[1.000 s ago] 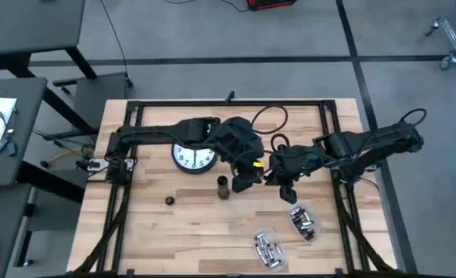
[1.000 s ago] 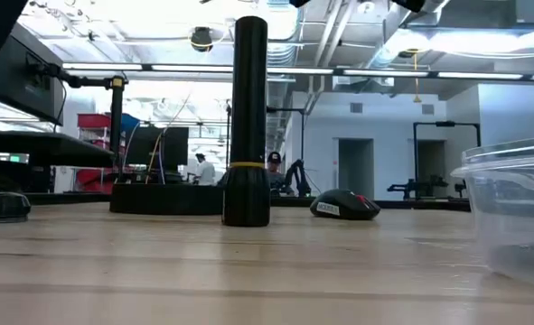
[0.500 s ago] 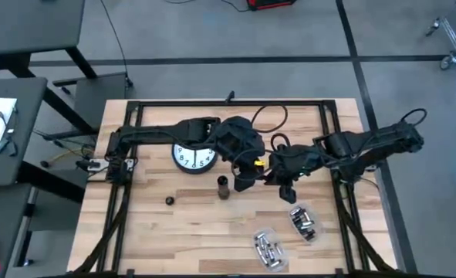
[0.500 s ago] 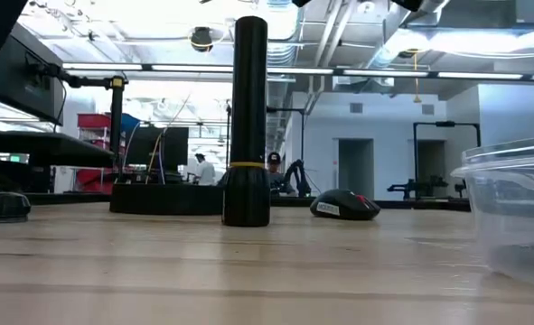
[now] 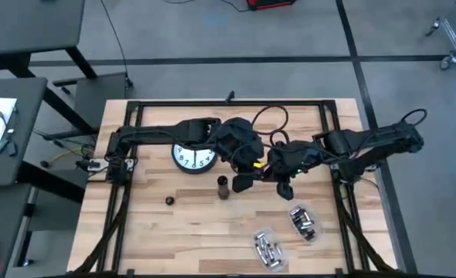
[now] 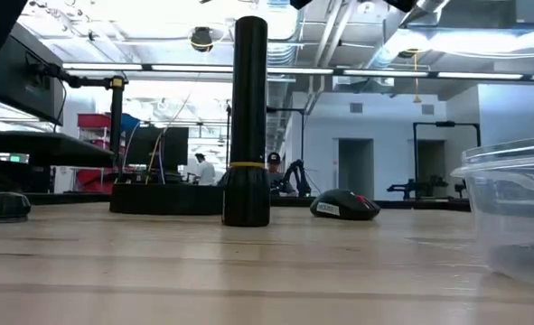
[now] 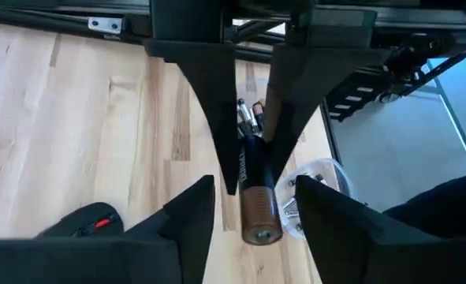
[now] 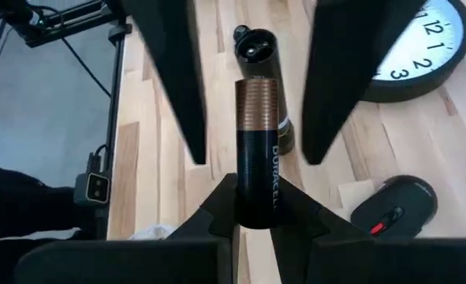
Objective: Insert battery
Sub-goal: Insert the brown battery into the black flashlight battery compartment
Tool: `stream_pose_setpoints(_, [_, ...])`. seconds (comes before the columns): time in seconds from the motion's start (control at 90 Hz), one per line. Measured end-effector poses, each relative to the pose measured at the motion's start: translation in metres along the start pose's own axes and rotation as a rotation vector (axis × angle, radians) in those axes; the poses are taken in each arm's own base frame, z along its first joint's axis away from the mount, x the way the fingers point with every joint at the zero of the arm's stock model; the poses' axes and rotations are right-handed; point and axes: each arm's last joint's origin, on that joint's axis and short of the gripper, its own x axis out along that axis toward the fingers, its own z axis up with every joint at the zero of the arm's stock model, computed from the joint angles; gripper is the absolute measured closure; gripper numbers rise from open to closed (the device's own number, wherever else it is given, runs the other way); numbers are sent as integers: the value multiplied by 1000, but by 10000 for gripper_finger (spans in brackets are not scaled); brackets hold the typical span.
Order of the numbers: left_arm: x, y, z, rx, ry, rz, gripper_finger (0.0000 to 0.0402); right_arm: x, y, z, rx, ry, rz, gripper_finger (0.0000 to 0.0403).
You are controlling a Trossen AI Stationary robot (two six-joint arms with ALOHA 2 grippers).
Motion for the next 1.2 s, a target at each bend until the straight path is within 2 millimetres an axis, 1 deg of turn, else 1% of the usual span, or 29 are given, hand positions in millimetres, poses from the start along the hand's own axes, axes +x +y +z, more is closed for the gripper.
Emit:
stream_pose_setpoints(0.133, [0, 1, 0, 11, -3, 4, 291, 0, 0, 0, -3, -4, 3, 372])
stream_pose_setpoints(0.267, [0, 1, 0, 28, 0, 5, 349, 0, 0, 1, -2, -6, 3, 372])
stream_pose_setpoints(0.333, [0, 1, 0, 37, 2, 3, 375, 0, 0, 1, 2, -12, 5, 363])
stream_pose_setpoints(0.511, [-1, 1, 0, 38, 1, -8, 375, -1, 1, 3, 1, -29, 23, 333])
stream_pose_setpoints(0.6, [-7, -1, 3, 37, -17, -2, 375, -9, 0, 3, 16, -40, 43, 321])
stream_pose_setpoints(0.644, [-15, -2, 5, 38, -31, 4, 375, -19, 0, 3, 29, -37, 45, 314])
stream_pose_setpoints(0.7, [-27, -5, 10, 42, -60, 19, 375, -37, 0, 3, 36, -41, 48, 303])
stream_pose_setpoints(0.811, [-61, -13, 18, 56, -127, 59, 375, -75, -2, 1, 63, -73, 60, 271])
stream_pose_setpoints(0.889, [-86, -18, 23, 79, -188, 95, 375, -99, -6, 0, 84, -169, 38, 240])
stream_pose_setpoints(0.956, [-105, -22, 29, 100, -261, 132, 375, -117, -9, 2, 96, -307, -7, 211])
stream_pose_setpoints(1.011, [-121, -26, 35, 118, -340, 162, 375, -126, -9, 8, 98, -448, -53, 189])
stream_pose_setpoints(1.078, [-139, -31, 44, 142, -457, 171, 375, -130, -9, 19, 72, -613, -109, 168])
stream_pose_setpoints(1.2, [-166, -40, 61, 192, -698, 147, 375, -125, -1, 52, -77, -937, -127, 155])
